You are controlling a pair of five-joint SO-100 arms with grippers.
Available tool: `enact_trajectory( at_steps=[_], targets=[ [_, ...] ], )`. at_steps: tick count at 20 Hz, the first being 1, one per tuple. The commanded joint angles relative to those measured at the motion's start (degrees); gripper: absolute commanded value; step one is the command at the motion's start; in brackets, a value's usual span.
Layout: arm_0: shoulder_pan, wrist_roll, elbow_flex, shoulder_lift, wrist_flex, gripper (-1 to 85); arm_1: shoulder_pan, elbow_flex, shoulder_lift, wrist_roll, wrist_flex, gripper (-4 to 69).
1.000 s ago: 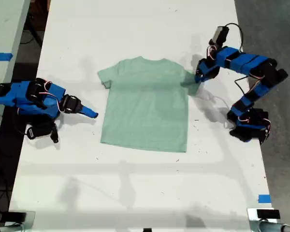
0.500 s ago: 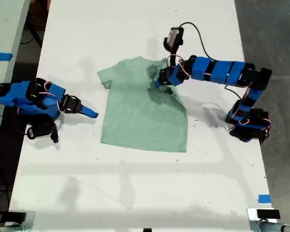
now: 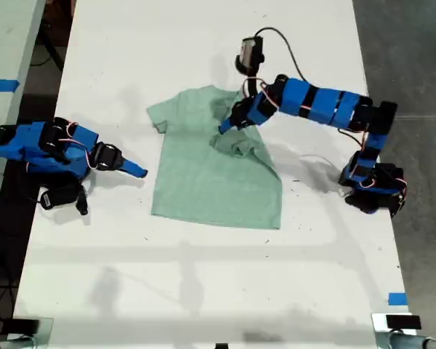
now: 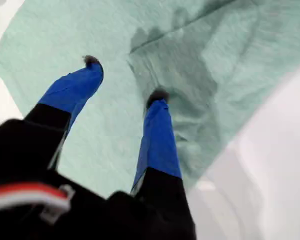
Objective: Fold t shirt
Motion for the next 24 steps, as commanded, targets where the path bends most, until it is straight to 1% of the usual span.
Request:
enact_trajectory(
  at_steps=[1, 2, 3, 4, 6, 9, 10, 11, 12, 13, 16, 18, 19, 24],
  targets=[
    [0.3, 0.4, 0.2, 0.4, -0.8, 5.7, 5.0, 9.8, 23.1, 0.3, 4.3, 17.4],
    [0.3, 0.4, 0.2, 0.4, -0.8, 5.7, 5.8, 17.2, 31.4, 0.9, 4.3, 12.0],
    [0.3, 0.4, 0.2, 0.4, -0.8, 5.7, 5.7, 25.1, 39.5, 2.2, 4.1, 0.5],
    [0.3, 0.4, 0.2, 0.4, -0.8, 5.7, 4.0, 33.3, 46.7, 3.8, 3.0, 0.6],
    [0.3, 0.4, 0.2, 0.4, -0.8, 5.7, -2.2, 50.2, 59.9, 9.1, -0.3, 0.7],
    [0.3, 0.4, 0.2, 0.4, -0.8, 5.7, -12.1, 80.4, 89.6, 18.5, -8.7, 0.8],
    [0.3, 0.4, 0.2, 0.4, -0.8, 5.7, -14.2, 89.8, 102.5, 20.6, -7.7, 0.8],
    [0.3, 0.4, 0.2, 0.4, -0.8, 5.7, -15.3, 97.4, 113.0, 21.4, -4.3, 0.9],
    [0.3, 0.5, 0.2, 0.4, -0.8, 5.7, -15.5, 98.9, 110.7, 23.9, -1.7, 0.9],
    [0.3, 0.5, 0.2, 0.4, -0.8, 5.7, -15.3, 102.7, 112.1, 24.8, -1.2, 0.9],
    [0.3, 0.6, 0.2, 0.4, -0.8, 5.7, -14.1, 105.1, 112.1, 27.4, -1.6, 0.9],
    [0.3, 0.7, 0.2, 0.4, -0.8, 5.7, -13.6, 105.6, 112.1, 34.1, 1.6, 0.9],
    [0.3, 0.7, 0.2, 0.4, -0.8, 5.7, -13.9, 105.6, 112.1, 35.1, 1.8, 0.9],
    [0.4, 0.7, 0.2, 0.4, -0.8, 5.7, -13.8, 105.6, 112.1, 35.2, 1.8, 0.9]
  ],
)
